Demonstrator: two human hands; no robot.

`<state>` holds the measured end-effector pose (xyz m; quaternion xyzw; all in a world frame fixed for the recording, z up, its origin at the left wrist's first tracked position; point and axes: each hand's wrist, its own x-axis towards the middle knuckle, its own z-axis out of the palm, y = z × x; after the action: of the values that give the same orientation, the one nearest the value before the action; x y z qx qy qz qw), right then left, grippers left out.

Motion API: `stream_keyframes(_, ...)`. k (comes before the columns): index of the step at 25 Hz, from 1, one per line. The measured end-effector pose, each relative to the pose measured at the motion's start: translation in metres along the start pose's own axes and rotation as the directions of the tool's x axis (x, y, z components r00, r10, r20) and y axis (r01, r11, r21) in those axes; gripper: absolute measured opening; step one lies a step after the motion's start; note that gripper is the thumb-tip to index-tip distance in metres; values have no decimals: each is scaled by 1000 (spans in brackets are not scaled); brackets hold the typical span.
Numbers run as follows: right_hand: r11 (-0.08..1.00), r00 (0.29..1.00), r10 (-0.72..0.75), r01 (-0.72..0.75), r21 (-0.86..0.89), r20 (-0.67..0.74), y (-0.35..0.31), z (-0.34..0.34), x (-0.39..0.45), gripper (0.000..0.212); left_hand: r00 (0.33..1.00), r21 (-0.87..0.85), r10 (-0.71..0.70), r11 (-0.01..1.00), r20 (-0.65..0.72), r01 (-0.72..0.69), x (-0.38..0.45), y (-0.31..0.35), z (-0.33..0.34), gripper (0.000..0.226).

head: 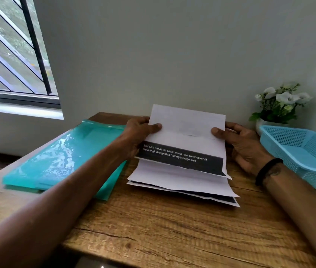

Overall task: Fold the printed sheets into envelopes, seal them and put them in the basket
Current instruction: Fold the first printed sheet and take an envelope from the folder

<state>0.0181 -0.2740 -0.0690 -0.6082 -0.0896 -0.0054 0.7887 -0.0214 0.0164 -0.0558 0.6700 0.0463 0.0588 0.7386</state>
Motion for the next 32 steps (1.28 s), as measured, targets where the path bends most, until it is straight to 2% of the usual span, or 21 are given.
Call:
stream_keyframes(3,999,998,31,-30,-12,57,-3,0,-3,46,999,10,14,1000,-43,-14,-2,3,-1,38)
stream_keyframes(8,998,1000,-25,24,-56,-6,-6,-1,-3,28,999,25,7,1000,-36,-6,-6,5,-2,33)
stream_keyframes(12,1000,999,-19,19,-21,-28,-5,-6,-3,20,998,-35,8,999,-59,-10,-10,5,-1,11)
stream_keyframes(15,999,999,-14,13,-32,-30,-8,-6,-3,19,996,-24,2,1000,-84,-4,-9,6,0,20)
stream_keyframes(19,997,997,52,-49,56,-59,-13,-1,-5,28,993,-43,28,999,-115,-34,-10,7,1,22)
stream_keyframes(21,984,992,128,-128,121,6,-17,2,-9,34,989,-40,66,997,-130,-72,-13,8,1,20)
stream_keyframes(23,979,978,178,-187,85,109,-17,4,-12,43,987,-61,90,993,-134,-99,-14,9,1,20)
stream_keyframes(26,990,973,141,-142,-3,185,-13,6,-15,55,982,-80,111,989,-151,-124,-14,10,1,22)
stream_keyframes(29,997,990,67,-70,24,120,-10,6,-13,73,981,-102,117,986,-154,-133,-12,11,3,25)
stream_keyframes(32,998,999,17,-19,55,46,-9,2,-8,76,995,-195,-7,981,-102,-13,-11,13,6,27)
